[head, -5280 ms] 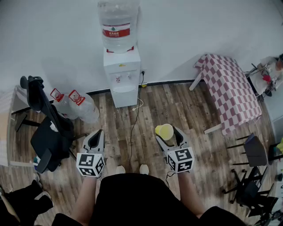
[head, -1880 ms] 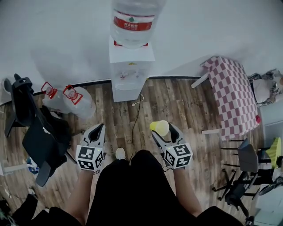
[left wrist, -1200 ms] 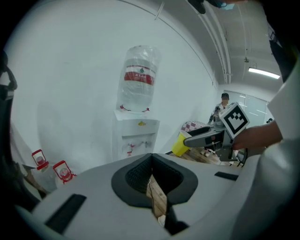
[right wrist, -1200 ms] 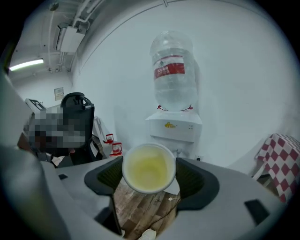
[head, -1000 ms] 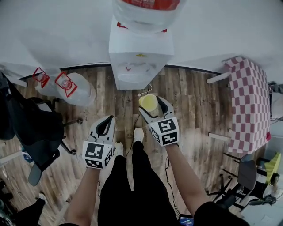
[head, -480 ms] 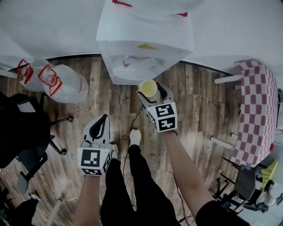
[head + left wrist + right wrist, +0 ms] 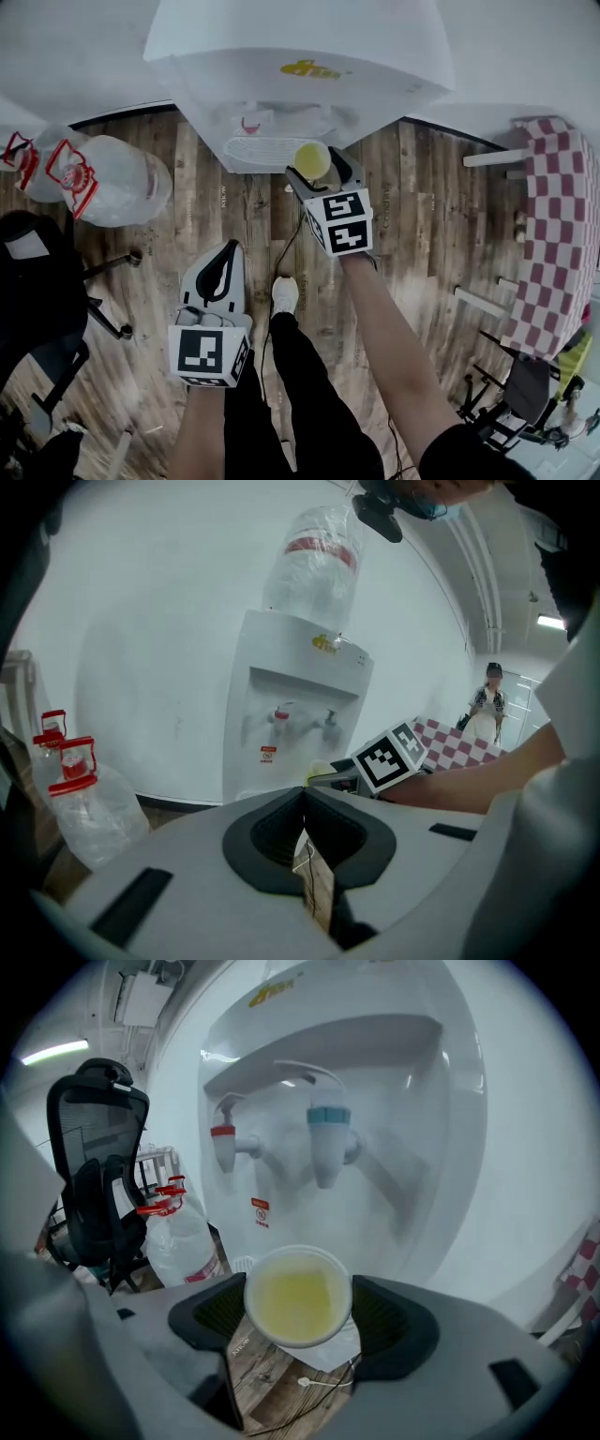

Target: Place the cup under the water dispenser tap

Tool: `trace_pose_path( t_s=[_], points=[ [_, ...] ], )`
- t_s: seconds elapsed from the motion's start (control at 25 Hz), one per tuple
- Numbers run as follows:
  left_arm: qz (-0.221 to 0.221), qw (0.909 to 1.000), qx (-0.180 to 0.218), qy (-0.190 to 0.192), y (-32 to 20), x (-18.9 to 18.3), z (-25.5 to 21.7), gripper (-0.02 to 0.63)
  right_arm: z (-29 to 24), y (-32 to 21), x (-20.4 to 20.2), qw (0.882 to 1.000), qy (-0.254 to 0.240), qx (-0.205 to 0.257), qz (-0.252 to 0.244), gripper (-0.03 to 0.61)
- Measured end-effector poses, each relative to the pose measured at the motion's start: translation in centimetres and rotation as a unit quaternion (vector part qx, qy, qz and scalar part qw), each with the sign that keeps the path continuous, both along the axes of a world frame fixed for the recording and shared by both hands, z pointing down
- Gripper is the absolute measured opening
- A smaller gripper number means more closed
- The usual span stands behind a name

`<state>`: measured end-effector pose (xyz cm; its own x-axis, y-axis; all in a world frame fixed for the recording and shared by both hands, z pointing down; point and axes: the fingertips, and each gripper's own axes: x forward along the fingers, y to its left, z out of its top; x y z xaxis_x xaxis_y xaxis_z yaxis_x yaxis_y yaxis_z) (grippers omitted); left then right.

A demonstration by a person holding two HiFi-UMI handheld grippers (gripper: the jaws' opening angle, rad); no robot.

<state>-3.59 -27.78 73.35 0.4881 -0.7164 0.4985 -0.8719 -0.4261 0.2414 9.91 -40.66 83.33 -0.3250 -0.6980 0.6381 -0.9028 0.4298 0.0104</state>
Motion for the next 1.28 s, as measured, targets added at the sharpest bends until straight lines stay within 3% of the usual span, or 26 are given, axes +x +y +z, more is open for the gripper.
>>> trace_pose_path(
  t_s=[0.48, 1.28],
  points=[
    [0.013, 0.9998, -0.010, -0.015, -1.3, -0.3, 3.3, 0.014, 3.2, -2.6, 0.6, 1.000, 0.026, -0.006, 0.000, 0.360],
    [0.024, 0.9995, 0.011, -0.018, -1.4, -1.3, 2.8, 0.014, 2.5, -1.9, 1.2, 0.999, 0.040, -0.001, 0.003, 0.362]
  ],
)
